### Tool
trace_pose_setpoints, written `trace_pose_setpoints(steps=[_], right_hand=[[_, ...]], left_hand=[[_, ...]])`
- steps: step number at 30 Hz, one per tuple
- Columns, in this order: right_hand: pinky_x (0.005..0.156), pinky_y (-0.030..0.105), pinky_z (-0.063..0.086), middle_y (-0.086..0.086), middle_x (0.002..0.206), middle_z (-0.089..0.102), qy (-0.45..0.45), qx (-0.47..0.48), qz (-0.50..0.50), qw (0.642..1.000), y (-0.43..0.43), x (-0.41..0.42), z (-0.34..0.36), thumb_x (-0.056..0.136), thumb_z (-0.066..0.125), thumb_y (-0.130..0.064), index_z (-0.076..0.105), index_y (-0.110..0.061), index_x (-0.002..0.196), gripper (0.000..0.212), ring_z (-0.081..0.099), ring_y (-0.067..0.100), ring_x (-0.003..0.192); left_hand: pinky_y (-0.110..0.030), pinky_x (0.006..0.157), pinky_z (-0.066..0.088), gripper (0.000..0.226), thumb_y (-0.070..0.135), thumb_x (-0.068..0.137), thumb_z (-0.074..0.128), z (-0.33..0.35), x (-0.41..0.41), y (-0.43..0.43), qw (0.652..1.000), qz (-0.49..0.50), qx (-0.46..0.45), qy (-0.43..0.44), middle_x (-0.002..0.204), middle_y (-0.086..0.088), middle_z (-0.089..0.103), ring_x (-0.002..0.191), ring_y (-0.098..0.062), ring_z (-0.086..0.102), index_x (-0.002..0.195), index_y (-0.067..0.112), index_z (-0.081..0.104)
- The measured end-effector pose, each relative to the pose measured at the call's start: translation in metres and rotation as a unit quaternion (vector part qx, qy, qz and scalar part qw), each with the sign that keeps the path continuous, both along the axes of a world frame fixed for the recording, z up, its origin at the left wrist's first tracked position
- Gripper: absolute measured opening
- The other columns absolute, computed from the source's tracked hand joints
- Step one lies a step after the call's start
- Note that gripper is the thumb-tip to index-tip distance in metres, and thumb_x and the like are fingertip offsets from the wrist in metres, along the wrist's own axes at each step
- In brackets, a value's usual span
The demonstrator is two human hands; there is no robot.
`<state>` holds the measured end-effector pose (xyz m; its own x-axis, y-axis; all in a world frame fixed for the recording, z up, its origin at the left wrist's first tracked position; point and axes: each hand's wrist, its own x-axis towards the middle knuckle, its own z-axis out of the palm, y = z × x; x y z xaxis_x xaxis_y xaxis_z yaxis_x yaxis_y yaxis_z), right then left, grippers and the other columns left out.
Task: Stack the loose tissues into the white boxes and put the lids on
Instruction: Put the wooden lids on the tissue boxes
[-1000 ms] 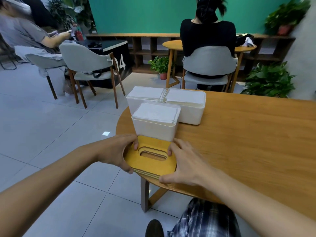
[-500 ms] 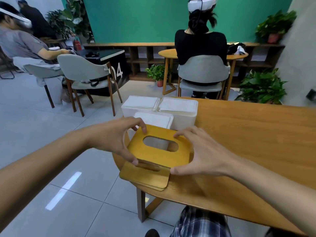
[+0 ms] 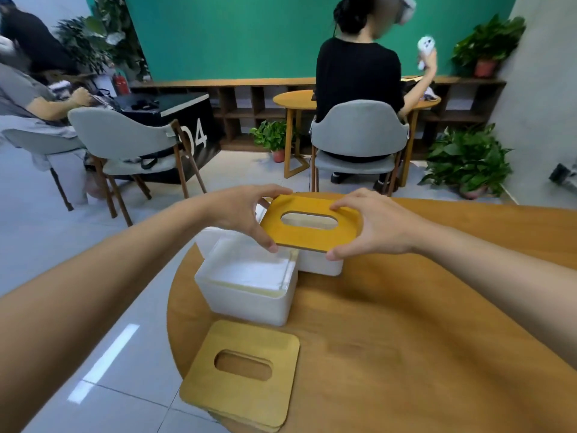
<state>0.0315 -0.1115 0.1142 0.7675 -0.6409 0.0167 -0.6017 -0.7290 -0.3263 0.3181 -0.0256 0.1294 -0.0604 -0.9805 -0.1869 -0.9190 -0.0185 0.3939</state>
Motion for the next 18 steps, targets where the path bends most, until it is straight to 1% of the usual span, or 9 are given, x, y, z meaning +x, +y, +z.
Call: trace_pose_setpoints(steps=[2,5,6,9,12,15,18], right_hand=[[0.117,0.040,0.034,-0.006,0.157,0.037,0.002,0.011,-0.004,1.000,-0.019,0.008,-0.005,0.066,0.082,-0.077,0.044,-0.034,0.154,0.105,0.034,0.019,0.146],[0.116,0.039,0.034,-0.005,0.159,0.038,0.009,0.024,-0.004,1.000,-0.041,0.018,-0.014,0.067,0.082,-0.075,0.044,-0.032,0.154,0.105,0.036,0.020,0.147],[0.117,0.040,0.034,-0.004,0.160,0.038,0.015,0.028,-0.002,0.999,-0.046,0.021,-0.017,0.067,0.082,-0.075,0.044,-0.031,0.155,0.105,0.035,0.020,0.148],[0.119,0.042,0.032,-0.002,0.162,0.035,0.031,0.034,-0.001,0.999,-0.054,0.025,-0.024,0.066,0.081,-0.076,0.043,-0.033,0.155,0.106,0.033,0.021,0.149],[0.116,0.041,0.033,-0.003,0.159,0.037,0.039,0.027,0.000,0.999,-0.058,0.026,-0.027,0.065,0.080,-0.078,0.043,-0.034,0.155,0.107,0.036,0.021,0.146],[0.109,0.038,0.036,-0.004,0.151,0.042,0.042,0.021,0.003,0.999,-0.061,0.027,-0.027,0.063,0.079,-0.080,0.045,-0.034,0.154,0.107,0.040,0.021,0.140],[0.108,0.038,0.036,-0.004,0.153,0.041,0.045,0.020,0.008,0.999,-0.064,0.029,-0.026,0.063,0.081,-0.078,0.045,-0.033,0.154,0.108,0.040,0.022,0.140]], left_hand=[[-0.044,0.120,0.040,0.124,0.056,0.056,0.100,-0.003,0.007,-0.019,1.000,0.006,0.008,0.004,0.154,0.021,0.043,0.139,-0.008,0.046,0.159,0.044,0.031],[-0.047,0.123,0.036,0.132,0.069,0.045,0.095,-0.010,0.015,-0.041,0.999,0.010,0.039,0.000,0.155,0.019,0.043,0.143,-0.010,0.044,0.159,0.043,0.032],[-0.047,0.123,0.035,0.133,0.070,0.045,0.095,-0.012,0.016,-0.047,0.999,0.009,0.051,-0.007,0.156,0.017,0.043,0.145,-0.012,0.043,0.159,0.043,0.032],[-0.045,0.124,0.033,0.124,0.062,0.056,0.097,-0.017,0.016,-0.057,0.997,0.008,0.065,-0.046,0.162,0.010,0.039,0.148,-0.021,0.041,0.160,0.041,0.033],[-0.041,0.121,0.033,0.118,0.057,0.062,0.095,-0.014,0.013,-0.058,0.995,0.016,0.063,-0.073,0.164,0.009,0.037,0.146,-0.023,0.041,0.162,0.039,0.033],[-0.039,0.121,0.033,0.119,0.059,0.062,0.094,-0.013,0.011,-0.058,0.994,0.017,0.055,-0.093,0.162,0.008,0.038,0.147,-0.021,0.041,0.162,0.037,0.034],[-0.041,0.121,0.033,0.126,0.065,0.056,0.092,-0.016,0.011,-0.060,0.992,0.014,0.059,-0.110,0.161,0.008,0.038,0.146,-0.021,0.041,0.162,0.036,0.032]])
